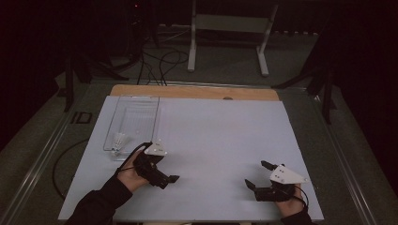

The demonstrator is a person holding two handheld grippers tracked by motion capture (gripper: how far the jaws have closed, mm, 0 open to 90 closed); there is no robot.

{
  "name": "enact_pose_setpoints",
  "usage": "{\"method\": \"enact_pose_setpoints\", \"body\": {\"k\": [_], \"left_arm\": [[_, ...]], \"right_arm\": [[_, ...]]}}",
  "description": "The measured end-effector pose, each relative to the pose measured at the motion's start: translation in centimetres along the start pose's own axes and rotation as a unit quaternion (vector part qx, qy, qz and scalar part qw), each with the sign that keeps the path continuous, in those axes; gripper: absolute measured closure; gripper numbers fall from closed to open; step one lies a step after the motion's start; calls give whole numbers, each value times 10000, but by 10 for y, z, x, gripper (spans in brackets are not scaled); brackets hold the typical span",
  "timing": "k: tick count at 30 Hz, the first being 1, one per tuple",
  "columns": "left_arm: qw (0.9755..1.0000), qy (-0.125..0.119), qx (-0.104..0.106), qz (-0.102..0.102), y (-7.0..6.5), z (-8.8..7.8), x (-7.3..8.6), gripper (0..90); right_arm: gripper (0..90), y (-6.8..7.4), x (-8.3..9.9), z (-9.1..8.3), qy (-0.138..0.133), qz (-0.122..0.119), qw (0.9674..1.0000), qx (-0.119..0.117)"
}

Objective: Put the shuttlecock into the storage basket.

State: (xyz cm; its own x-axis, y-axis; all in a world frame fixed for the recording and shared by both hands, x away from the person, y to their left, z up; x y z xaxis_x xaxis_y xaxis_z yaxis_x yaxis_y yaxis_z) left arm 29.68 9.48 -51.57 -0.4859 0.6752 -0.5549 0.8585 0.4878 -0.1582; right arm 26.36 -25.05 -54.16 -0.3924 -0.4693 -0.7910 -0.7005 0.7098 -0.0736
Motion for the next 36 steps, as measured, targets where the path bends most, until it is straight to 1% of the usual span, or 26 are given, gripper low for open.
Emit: {"method": "enact_pose_setpoints", "body": {"k": [3,4,5,6,7,15,16,18,19,20,22,23,25,26,28,29,34,35,36], "left_arm": [[10000,-7,38,-54,-1,-1,7,2],[10000,-7,38,-54,-1,-1,7,2],[10000,28,8,-78,0,-2,13,2],[10000,31,-6,-87,0,-2,16,2],[9999,16,7,-125,0,-3,20,2],[9999,0,31,-162,-2,-3,35,2],[9998,-24,0,-175,-2,-3,37,1],[9998,-64,4,-200,-3,-3,42,1],[9998,-64,4,-200,-3,-3,42,2],[9996,-119,-11,-250,-2,-4,46,1],[9995,-144,-19,-270,-2,-4,48,2],[9994,-195,-31,-284,-2,-5,50,2],[9989,-281,13,-382,-1,-6,56,2],[9988,-284,-26,-392,0,-6,58,2],[9988,-293,-39,-403,0,-6,60,1],[9985,-315,-93,-435,1,-6,63,2],[9982,-349,-181,-455,0,-5,67,1],[9975,-372,-245,-551,-1,-3,72,1],[9972,-391,-251,-587,-1,-2,74,1]], "right_arm": [[100,0,0,0,4,2,10000,6],[100,0,0,0,4,2,10000,6],[100,0,0,0,4,6,10000,5],[100,0,0,0,6,8,10000,14],[100,-1,1,0,9,15,10000,13],[100,0,1,1,21,14,10000,5],[100,0,1,1,19,32,10000,3],[101,-1,1,1,24,29,10000,3],[101,-1,1,1,24,29,10000,3],[101,-1,1,1,23,24,10000,4],[100,0,1,1,25,30,10000,-3],[100,0,1,1,30,34,10000,-1],[100,-1,1,1,27,32,10000,-2],[100,-1,1,1,31,31,10000,-1],[100,-1,1,1,30,29,10000,-9],[100,-1,2,1,53,24,10000,-20],[100,-1,2,2,54,29,10000,-16],[100,0,2,1,55,30,10000,-24],[100,-1,2,1,48,22,10000,-18]]}}
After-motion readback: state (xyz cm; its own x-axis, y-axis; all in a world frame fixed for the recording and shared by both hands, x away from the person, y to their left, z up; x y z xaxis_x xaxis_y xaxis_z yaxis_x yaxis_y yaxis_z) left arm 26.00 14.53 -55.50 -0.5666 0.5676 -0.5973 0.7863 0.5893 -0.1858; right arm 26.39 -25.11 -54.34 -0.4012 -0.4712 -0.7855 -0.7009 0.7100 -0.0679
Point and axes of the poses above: each handheld gripper's, and its own axes: z roughly forward along the jaws, x roughly out of its underside, y roughly to its left, the point moved 6 cm from there along z, roughly forward along the jaws, and after that the axes turned 8 degrees about y, right-handed, at the moved point
